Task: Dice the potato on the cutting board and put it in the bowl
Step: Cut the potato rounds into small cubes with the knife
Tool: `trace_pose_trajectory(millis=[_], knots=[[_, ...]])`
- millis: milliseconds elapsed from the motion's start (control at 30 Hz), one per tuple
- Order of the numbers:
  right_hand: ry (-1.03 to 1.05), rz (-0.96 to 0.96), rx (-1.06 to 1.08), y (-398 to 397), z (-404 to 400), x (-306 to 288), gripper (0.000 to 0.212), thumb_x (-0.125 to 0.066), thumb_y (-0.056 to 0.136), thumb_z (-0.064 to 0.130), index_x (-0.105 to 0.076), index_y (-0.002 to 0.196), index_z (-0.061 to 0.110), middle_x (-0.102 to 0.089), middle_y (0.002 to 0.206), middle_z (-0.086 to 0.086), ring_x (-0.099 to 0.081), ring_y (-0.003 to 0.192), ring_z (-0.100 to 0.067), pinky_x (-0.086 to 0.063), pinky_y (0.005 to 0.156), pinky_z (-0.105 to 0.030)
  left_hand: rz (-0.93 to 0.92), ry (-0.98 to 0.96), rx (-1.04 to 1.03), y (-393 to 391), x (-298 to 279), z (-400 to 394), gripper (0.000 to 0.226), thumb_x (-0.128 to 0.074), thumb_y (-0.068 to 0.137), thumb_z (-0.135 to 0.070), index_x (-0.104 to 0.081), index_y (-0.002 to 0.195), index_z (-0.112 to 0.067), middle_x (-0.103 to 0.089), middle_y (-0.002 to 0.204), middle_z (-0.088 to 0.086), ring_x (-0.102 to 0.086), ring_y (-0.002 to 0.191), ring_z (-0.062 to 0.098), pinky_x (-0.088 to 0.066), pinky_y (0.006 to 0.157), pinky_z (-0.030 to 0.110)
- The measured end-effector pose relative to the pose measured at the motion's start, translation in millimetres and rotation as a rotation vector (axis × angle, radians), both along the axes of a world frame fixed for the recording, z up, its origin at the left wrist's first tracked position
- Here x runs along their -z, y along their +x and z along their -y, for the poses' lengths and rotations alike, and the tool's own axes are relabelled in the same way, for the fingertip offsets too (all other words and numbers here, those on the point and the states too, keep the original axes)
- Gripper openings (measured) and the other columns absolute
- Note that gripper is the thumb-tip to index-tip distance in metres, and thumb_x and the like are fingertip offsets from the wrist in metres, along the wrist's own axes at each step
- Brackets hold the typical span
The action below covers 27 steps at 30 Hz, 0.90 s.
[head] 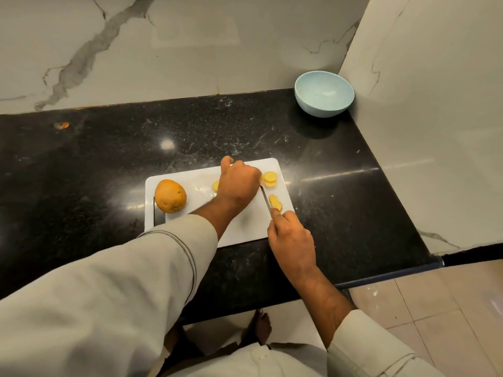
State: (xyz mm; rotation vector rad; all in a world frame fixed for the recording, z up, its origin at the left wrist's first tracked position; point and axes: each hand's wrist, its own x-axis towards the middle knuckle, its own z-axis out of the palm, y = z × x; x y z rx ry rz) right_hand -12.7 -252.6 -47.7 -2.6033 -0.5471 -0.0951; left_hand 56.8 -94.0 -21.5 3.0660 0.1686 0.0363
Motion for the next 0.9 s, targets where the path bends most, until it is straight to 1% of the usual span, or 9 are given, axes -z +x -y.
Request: trace_pose_trajectory(millis=[100, 167, 233, 300, 400, 500, 567, 733, 900], knots=[[0.037, -0.038, 0.003, 1, -1, 0, 0.032, -0.061, 0.094, 0.019, -0.064, 0.122, 0.005, -0.062, 0.093, -0.008, -0.063, 0.070, -0.017, -0.058, 0.059, -0.028, 0.149, -0.085, -0.044, -8, 6, -7, 0.031, -0.040, 0.096, -0.015, -0.055, 0.069, -0.019, -0.056, 0.069, -0.001, -0.054, 0.078, 0.021, -0.023, 0.090, 0.033], [0.036, -0.047, 0.004, 1, -3, 1, 0.030, -0.059, 0.095, 0.020, -0.065, 0.121, 0.005, -0.062, 0.095, -0.007, -0.063, 0.072, -0.017, -0.058, 0.062, -0.028, 0.167, -0.160, -0.050, -12, 11, -12, 0.028, -0.044, 0.096, -0.019, -0.065, 0.077, -0.018, -0.063, 0.077, -0.001, -0.056, 0.085, 0.021, -0.020, 0.087, 0.032], [0.025, -0.056, 0.009, 2, -5, 0, 0.030, -0.057, 0.096, 0.020, -0.064, 0.122, 0.006, -0.062, 0.097, -0.008, -0.063, 0.074, -0.018, -0.058, 0.064, -0.029, 0.131, -0.260, -0.053, -12, 13, -18, 0.022, -0.050, 0.096, -0.026, -0.071, 0.100, -0.023, -0.069, 0.099, -0.002, -0.055, 0.100, 0.020, -0.019, 0.088, 0.032], [0.025, -0.065, 0.021, 3, -6, 0, 0.031, -0.056, 0.096, 0.020, -0.064, 0.123, 0.006, -0.062, 0.099, -0.008, -0.063, 0.077, -0.018, -0.058, 0.066, -0.028, 0.057, -0.328, -0.067, -7, 11, -24, 0.026, -0.054, 0.094, -0.030, -0.066, 0.116, -0.026, -0.065, 0.118, -0.005, -0.051, 0.113, 0.018, -0.019, 0.093, 0.034], [0.022, -0.063, 0.016, 3, -14, 0, 0.029, -0.057, 0.095, 0.019, -0.065, 0.120, 0.006, -0.063, 0.100, -0.009, -0.064, 0.079, -0.021, -0.058, 0.069, -0.031, -0.031, -0.351, -0.138, -6, 10, -41, 0.032, -0.061, 0.089, -0.035, -0.063, 0.121, -0.029, -0.060, 0.127, -0.007, -0.046, 0.122, 0.019, -0.022, 0.100, 0.037], [0.024, -0.063, -0.008, 2, -25, 1, 0.025, -0.057, 0.095, 0.017, -0.067, 0.114, 0.005, -0.062, 0.095, -0.009, -0.064, 0.076, -0.022, -0.058, 0.066, -0.031, -0.096, -0.417, -0.237, -20, 16, -63, 0.044, -0.068, 0.083, -0.042, -0.062, 0.124, -0.028, -0.057, 0.130, -0.004, -0.047, 0.123, 0.022, -0.032, 0.098, 0.039], [0.010, -0.076, -0.018, 2, -28, 1, 0.023, -0.057, 0.095, 0.017, -0.068, 0.112, 0.006, -0.060, 0.092, -0.008, -0.062, 0.074, -0.021, -0.056, 0.064, -0.030, -0.146, -0.465, -0.233, -29, 20, -69, 0.053, -0.073, 0.080, -0.040, -0.060, 0.128, -0.023, -0.056, 0.130, 0.001, -0.048, 0.120, 0.025, -0.042, 0.097, 0.040], [0.021, -0.085, -0.050, -5, -45, 1, 0.026, -0.061, 0.093, 0.018, -0.067, 0.115, 0.006, -0.060, 0.090, -0.008, -0.061, 0.072, -0.021, -0.050, 0.060, -0.026, -0.131, -0.544, -0.247, -41, 24, -79, 0.054, -0.080, 0.075, -0.025, -0.062, 0.125, -0.014, -0.056, 0.118, 0.007, -0.053, 0.110, 0.027, -0.045, 0.092, 0.035], [0.037, -0.067, -0.068, -11, -51, 0, 0.027, -0.064, 0.091, 0.016, -0.068, 0.115, 0.005, -0.060, 0.086, -0.007, -0.061, 0.068, -0.021, -0.055, 0.055, -0.032, -0.052, -0.595, -0.303, -51, 26, -73, 0.077, -0.078, 0.077, -0.016, -0.040, 0.144, -0.020, -0.047, 0.135, 0.008, -0.047, 0.123, 0.025, -0.039, 0.097, 0.030]])
